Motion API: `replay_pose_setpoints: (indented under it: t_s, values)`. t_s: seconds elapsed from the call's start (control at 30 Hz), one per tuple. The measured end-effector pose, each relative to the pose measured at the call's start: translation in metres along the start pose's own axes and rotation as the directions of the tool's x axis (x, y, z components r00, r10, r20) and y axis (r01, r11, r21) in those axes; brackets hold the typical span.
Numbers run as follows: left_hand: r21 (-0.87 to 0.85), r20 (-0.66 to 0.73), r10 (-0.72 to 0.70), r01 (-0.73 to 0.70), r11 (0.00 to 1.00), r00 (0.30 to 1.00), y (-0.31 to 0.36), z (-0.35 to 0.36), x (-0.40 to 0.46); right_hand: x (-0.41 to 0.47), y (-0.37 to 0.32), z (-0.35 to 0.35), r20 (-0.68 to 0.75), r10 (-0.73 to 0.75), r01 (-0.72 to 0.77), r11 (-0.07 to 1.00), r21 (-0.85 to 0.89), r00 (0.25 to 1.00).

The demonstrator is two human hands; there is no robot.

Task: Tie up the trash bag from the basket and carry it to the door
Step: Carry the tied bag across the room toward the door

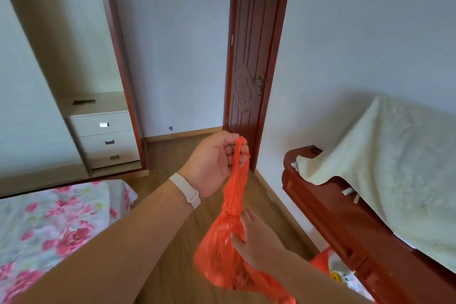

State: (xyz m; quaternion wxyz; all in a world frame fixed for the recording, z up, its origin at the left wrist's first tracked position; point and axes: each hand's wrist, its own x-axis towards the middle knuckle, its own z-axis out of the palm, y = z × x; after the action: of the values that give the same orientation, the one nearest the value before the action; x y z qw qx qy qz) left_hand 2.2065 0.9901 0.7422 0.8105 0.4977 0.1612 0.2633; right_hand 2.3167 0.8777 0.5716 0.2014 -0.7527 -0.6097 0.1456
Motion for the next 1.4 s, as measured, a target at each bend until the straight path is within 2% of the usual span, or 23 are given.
replay_pose_setpoints:
  t_s: [0.4, 0.57, 0.7, 0.83, 1.1, 1.3, 1.4]
  values:
    - [0.037, -0.111, -0.001, 0.005, 0.999, 0.994, 0.072, -0.12, 0.125, 0.198, -0.031, 0.01, 0.011, -0.081, 0.081, 0.996, -0.024, 0.997]
    - [0.063, -0.156, 0.03, -0.02, 0.998, 0.987, 0.1, -0.174, 0.194, 0.293, -0.026, 0.018, -0.019, -0.128, 0.129, 0.991, 0.046, 0.992]
    - [0.088, -0.173, -0.001, 0.016, 0.996, 0.985, 0.123, -0.211, 0.256, 0.367, -0.016, 0.018, -0.032, -0.138, 0.141, 0.985, 0.1, 0.99]
    - [0.138, -0.12, -0.01, 0.027, 0.99, 0.993, 0.148, -0.241, 0.315, 0.434, -0.007, 0.011, -0.036, -0.147, 0.151, 0.974, 0.171, 0.989]
    - [0.144, -0.073, -0.056, 0.066, 0.987, 0.996, 0.174, -0.3, 0.423, 0.558, 0.017, 0.003, -0.047, -0.03, 0.039, 0.979, 0.2, 0.998]
    - [0.153, 0.072, -0.111, 0.099, 0.983, 0.991, 0.184, -0.353, 0.518, 0.646, 0.035, -0.001, -0.051, 0.128, -0.117, 0.978, 0.173, 0.991]
    - [0.166, 0.175, -0.16, 0.131, 0.977, 0.972, 0.197, -0.376, 0.572, 0.688, 0.04, -0.004, -0.108, 0.227, -0.211, 0.967, 0.146, 0.968]
